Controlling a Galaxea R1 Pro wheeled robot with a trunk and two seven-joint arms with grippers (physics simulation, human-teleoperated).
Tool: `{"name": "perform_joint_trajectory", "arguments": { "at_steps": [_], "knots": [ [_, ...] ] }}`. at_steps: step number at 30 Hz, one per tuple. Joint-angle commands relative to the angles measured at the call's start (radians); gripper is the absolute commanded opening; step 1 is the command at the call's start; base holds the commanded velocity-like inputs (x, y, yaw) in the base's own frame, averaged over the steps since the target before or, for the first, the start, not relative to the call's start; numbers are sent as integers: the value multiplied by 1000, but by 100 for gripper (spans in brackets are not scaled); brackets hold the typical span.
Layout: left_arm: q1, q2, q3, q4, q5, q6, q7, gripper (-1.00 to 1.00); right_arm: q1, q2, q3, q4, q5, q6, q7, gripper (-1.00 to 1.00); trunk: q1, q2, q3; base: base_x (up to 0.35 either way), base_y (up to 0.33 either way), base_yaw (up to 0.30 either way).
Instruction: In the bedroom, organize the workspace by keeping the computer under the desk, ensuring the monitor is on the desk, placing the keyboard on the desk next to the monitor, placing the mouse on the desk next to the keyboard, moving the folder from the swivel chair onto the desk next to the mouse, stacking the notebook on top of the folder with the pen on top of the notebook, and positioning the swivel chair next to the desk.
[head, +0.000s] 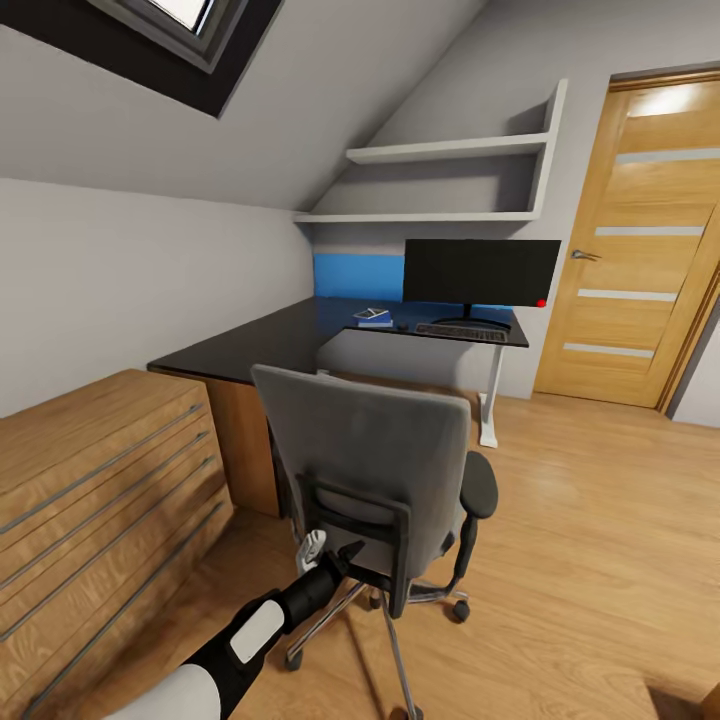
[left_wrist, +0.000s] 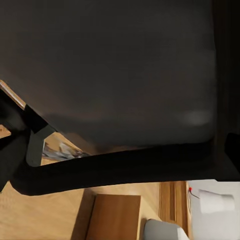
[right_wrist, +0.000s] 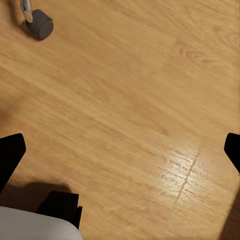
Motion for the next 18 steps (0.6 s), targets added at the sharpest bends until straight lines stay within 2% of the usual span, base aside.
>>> {"name": "perform_joint_trajectory", "arguments": {
  "at_steps": [1,5,9,11,16,18],
  "knots": [
    [-1,2,-2,1,10,4,-2,100,0,-1,3,-1,-7,3,-8,100,0,0,-1,-1,-1,0],
    [20,7,-1,-5,5,-2,-2,100,-7,-2,-4,51,-10,-3,-6,100,0,0,-1,0,0,0],
    [34,10,-3,-8,-3,-10,17,100,-26,3,-90,82,-10,-6,-3,100,0,0,-1,0,0,0],
    [36,12,-5,-9,-5,-8,57,100,-37,6,-133,82,-9,-8,-5,100,0,0,-1,0,0,0],
    [37,18,-10,-10,-8,-15,85,100,-69,19,-164,56,-8,-9,-9,100,0,0,-1,0,0,0],
    [37,26,-12,-11,-9,-16,88,100,-94,39,-186,41,-8,-9,-11,100,0,0,-1,0,0,0]
  ]
}}
